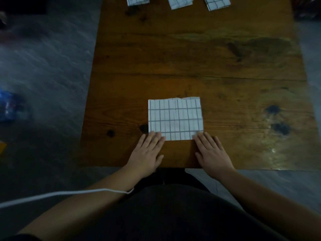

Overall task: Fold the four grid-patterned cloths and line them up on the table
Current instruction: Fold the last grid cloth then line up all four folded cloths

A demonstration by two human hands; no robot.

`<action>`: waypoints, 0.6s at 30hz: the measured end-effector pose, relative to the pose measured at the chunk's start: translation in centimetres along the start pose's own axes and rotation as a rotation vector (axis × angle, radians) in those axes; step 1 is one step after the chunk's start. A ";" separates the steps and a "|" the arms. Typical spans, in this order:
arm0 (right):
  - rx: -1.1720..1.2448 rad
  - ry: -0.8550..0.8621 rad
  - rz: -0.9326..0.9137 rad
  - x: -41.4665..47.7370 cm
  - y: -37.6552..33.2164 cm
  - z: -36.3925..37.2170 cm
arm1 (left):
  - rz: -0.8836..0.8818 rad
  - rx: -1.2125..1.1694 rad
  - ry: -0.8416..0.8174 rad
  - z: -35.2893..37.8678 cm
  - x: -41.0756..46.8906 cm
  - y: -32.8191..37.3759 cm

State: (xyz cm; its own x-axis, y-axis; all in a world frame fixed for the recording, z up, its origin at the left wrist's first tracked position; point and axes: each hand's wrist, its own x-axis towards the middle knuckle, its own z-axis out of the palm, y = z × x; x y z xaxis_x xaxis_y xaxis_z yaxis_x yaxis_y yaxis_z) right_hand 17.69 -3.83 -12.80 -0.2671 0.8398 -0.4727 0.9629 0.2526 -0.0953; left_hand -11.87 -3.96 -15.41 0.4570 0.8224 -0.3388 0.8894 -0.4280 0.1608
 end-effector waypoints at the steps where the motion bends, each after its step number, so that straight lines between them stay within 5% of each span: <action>1: 0.005 0.003 0.047 -0.5 0.4 0.0 | -0.013 0.002 0.010 0.1 -0.6 -0.6; 4: 0.031 0.016 0.062 -1.0 -0.8 -0.5 | 0.005 -0.005 0.006 -0.1 -1.7 -1.0; 9: 0.055 0.022 -0.185 0.6 -6.5 -0.8 | 0.031 -0.049 -0.022 -1.4 0.3 3.4; 18: 0.032 -0.006 -0.036 -1.1 -1.5 0.0 | -0.042 -0.030 0.004 0.5 -3.8 -0.7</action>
State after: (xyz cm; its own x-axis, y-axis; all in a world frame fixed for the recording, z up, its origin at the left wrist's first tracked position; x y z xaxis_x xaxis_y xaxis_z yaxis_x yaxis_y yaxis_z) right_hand 16.53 -5.16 -12.12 -0.3018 0.8276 -0.4732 0.9533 0.2671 -0.1408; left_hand -14.23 -6.94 -14.68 0.4190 0.8409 -0.3426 0.9079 -0.3814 0.1741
